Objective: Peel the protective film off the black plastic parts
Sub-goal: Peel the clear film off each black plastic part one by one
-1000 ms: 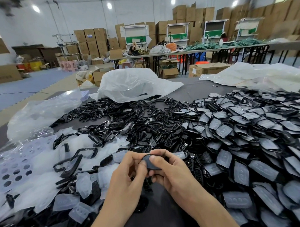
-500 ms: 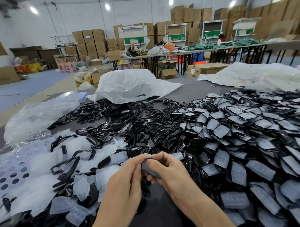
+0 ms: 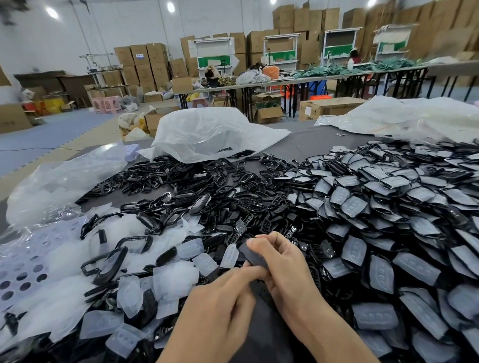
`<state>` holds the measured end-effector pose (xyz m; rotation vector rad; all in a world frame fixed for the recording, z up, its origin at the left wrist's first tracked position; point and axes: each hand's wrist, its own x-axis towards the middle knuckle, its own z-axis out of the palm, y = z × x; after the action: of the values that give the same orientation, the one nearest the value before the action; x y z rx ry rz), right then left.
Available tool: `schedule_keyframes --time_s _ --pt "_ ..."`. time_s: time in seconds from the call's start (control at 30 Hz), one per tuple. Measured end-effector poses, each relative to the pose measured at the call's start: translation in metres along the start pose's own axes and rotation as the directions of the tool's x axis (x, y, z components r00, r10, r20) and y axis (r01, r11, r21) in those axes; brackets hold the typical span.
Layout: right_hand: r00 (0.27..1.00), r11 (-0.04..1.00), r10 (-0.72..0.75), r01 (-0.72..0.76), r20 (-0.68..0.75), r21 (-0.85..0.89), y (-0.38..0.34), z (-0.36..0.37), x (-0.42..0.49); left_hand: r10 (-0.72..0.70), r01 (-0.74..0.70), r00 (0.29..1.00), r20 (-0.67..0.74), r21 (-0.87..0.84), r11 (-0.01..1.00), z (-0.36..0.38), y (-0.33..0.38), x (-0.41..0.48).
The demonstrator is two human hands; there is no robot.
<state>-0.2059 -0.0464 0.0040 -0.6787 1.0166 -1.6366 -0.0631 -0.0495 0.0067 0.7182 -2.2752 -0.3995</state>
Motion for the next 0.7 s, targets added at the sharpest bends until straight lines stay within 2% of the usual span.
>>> schedule_keyframes --time_s 0.2,0.37,0.47,0.53,0.6,0.7 --pt "0.998 0.999 -0.045 0.045 0.033 -0.019 -0.001 0.002 -0.001 -0.110 0.112 0.987 -0.113 0.012 0.994 -0.009 -0.009 0.000" --pt "1.000 0.999 -0.012 0.012 -0.014 0.035 -0.001 0.002 -0.001 -0.029 0.029 1.000 -0.001 0.042 0.999 -0.004 -0.009 0.001" --pt "1.000 1.000 0.008 -0.008 -0.002 0.025 -0.002 0.001 -0.002 -0.003 0.005 0.998 -0.057 0.023 1.000 0.002 -0.007 -0.001" --pt "1.000 1.000 -0.010 0.010 0.014 0.007 -0.002 0.003 -0.002 -0.120 0.109 0.976 -0.181 -0.070 0.992 0.002 -0.008 0.000" --pt "0.996 1.000 -0.024 0.023 0.081 0.010 -0.002 0.005 -0.003 -0.263 0.204 0.930 -0.255 -0.237 0.950 0.001 -0.012 0.004" --pt "0.978 0.999 -0.038 0.034 0.203 0.025 0.003 0.006 -0.005 -0.357 0.269 0.917 -0.179 -0.386 0.882 -0.003 -0.016 0.008"
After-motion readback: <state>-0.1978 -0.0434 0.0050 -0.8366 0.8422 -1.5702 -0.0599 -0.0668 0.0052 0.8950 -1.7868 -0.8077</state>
